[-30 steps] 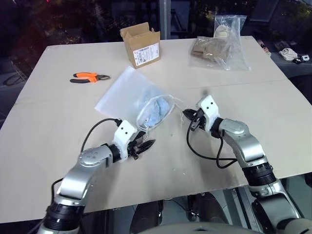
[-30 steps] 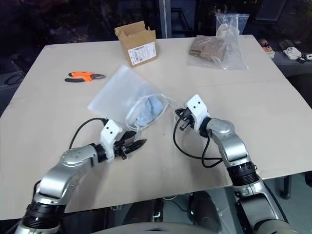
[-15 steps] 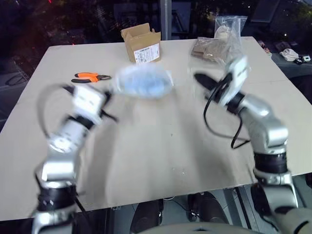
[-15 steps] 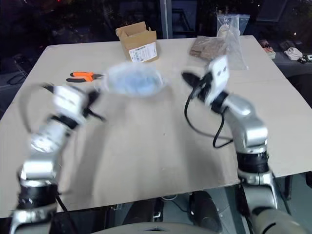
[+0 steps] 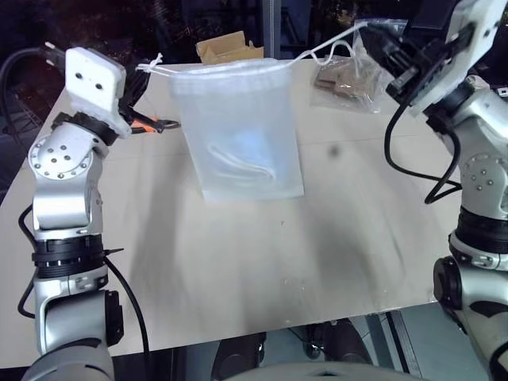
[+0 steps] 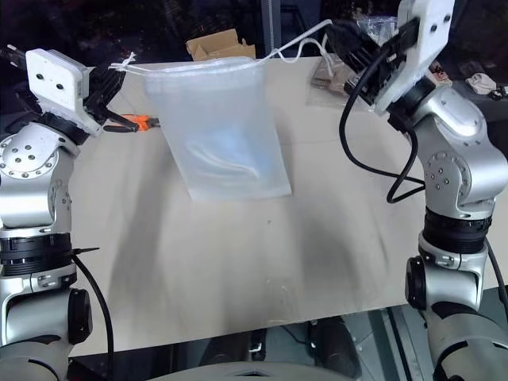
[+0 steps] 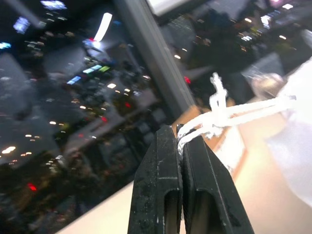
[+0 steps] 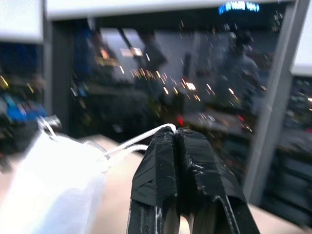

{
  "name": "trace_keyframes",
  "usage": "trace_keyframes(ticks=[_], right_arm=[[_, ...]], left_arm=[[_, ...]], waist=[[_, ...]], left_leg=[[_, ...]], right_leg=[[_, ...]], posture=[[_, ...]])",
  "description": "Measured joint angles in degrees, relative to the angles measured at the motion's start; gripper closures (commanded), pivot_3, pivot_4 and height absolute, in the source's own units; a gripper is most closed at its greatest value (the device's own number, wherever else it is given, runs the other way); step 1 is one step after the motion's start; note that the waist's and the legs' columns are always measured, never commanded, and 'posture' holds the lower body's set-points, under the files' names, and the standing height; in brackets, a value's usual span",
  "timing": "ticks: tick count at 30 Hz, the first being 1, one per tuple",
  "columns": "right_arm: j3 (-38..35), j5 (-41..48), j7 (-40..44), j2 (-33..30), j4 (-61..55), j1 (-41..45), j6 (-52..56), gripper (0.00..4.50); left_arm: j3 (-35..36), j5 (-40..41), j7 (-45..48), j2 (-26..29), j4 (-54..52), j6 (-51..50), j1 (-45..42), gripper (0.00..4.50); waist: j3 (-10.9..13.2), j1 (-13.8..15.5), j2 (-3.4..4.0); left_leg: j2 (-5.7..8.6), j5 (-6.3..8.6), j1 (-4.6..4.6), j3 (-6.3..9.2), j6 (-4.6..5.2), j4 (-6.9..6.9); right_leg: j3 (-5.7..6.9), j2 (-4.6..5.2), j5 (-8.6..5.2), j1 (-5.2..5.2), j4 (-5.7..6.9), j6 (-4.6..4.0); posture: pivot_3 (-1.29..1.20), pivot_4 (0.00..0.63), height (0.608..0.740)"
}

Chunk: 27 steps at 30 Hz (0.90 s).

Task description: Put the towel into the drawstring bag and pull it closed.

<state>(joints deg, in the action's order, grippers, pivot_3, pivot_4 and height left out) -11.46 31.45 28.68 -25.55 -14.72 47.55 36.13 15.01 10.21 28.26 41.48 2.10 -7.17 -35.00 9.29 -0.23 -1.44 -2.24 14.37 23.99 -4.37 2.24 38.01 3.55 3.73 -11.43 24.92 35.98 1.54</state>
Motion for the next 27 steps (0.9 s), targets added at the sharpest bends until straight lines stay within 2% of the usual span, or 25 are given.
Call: trace_keyframes(ticks=[5,10,14,17,21,22,23,24,25,27], right_arm=[[-1.5,-6.3,-1.0,-9.7,2.5,-3.1,-4.3,4.5],[-8.2,-16.3,-11.7,-16.6,18.6,-3.2,-9.6,4.5],[-9.8,-21.8,-16.7,-19.0,28.0,0.2,-16.3,4.5],[-7.9,-20.9,-12.3,-17.5,29.9,0.7,-18.2,4.5],[-0.1,-16.0,-2.2,-9.5,24.7,-1.9,-17.0,3.17],[2.7,-14.2,0.1,-7.2,22.0,-3.2,-15.0,2.47],[3.3,-14.0,0.5,-6.9,21.6,-3.4,-14.8,2.47],[5.0,-12.9,2.0,-6.3,19.2,-4.2,-12.8,1.82],[7.1,-11.7,3.4,-5.2,15.4,-5.3,-10.4,1.37],[11.3,-9.5,4.4,-1.7,10.0,-5.7,-6.2,1.37]], left_arm=[[1.0,-1.5,-2.9,1.0,4.9,0.1,-0.9,4.43],[4.5,-4.6,-11.1,3.5,17.3,-3.9,-1.3,4.43],[5.6,-4.7,-15.6,3.7,25.2,-6.1,-4.8,4.43],[4.5,-3.9,-12.9,3.0,25.2,-4.5,-6.5,4.43],[1.5,-2.1,-8.1,0.4,20.9,-1.9,-8.0,4.5],[1.2,-1.5,-7.2,-0.3,20.2,-1.8,-8.0,4.5],[1.1,-1.5,-7.1,-0.4,20.0,-1.8,-8.0,4.5],[0.8,-1.1,-6.6,-0.7,19.3,-1.9,-8.0,4.5],[0.7,-0.9,-6.0,-0.9,18.3,-2.1,-7.9,4.5],[0.2,-0.5,-5.1,-1.6,15.8,-2.3,-7.8,4.5]], waist=[[0.0,0.1,-0.05],[0.0,-0.2,-0.02],[0.0,-0.4,-0.03],[0.0,-0.6,-0.04],[0.0,-0.8,-0.04],[0.0,-0.7,-0.03],[0.0,-0.7,-0.03],[0.0,-0.5,-0.03],[0.0,-0.4,-0.04],[0.0,-0.4,-0.04]], left_leg=[[0.01,0.01,-0.18,0.07,0.02,0.11],[0.0,0.0,-0.16,-0.11,0.03,0.18],[-0.01,0.0,-0.17,-0.11,0.01,0.16],[-0.04,-0.01,-0.2,-0.23,0.01,0.17],[-0.06,-0.01,-0.23,-0.31,0.01,0.2],[-0.06,-0.01,-0.21,-0.29,0.01,0.21],[-0.06,-0.01,-0.2,-0.29,0.01,0.22],[-0.06,-0.01,-0.13,-0.29,0.01,0.21],[-0.08,-0.01,-0.12,-0.24,0.0,0.21],[-0.07,-0.01,-0.09,-0.21,0.0,0.23]], right_leg=[[0.09,-0.04,0.0,-0.22,0.04,0.02],[-0.06,-0.02,0.01,-0.14,0.06,0.03],[-0.05,-0.05,0.0,-0.14,0.05,0.03],[-0.14,-0.05,0.01,-0.14,0.04,0.03],[-0.22,-0.06,0.05,-0.12,0.14,0.08],[-0.23,-0.04,0.05,-0.07,0.31,0.08],[-0.23,-0.03,0.05,-0.05,0.33,0.08],[-0.22,-0.03,0.05,0.01,0.33,0.08],[-0.16,-0.03,0.05,0.0,0.39,0.09],[-0.15,-0.02,0.05,0.0,0.51,0.09]], posture=[[0.0,0.15,0.74],[0.0,0.15,0.74],[0.0,0.15,0.74],[0.0,0.15,0.74],[0.0,0.15,0.74],[0.0,0.15,0.74],[0.0,0.15,0.74],[0.0,0.15,0.74],[0.0,0.15,0.74],[0.0,0.15,0.74]])
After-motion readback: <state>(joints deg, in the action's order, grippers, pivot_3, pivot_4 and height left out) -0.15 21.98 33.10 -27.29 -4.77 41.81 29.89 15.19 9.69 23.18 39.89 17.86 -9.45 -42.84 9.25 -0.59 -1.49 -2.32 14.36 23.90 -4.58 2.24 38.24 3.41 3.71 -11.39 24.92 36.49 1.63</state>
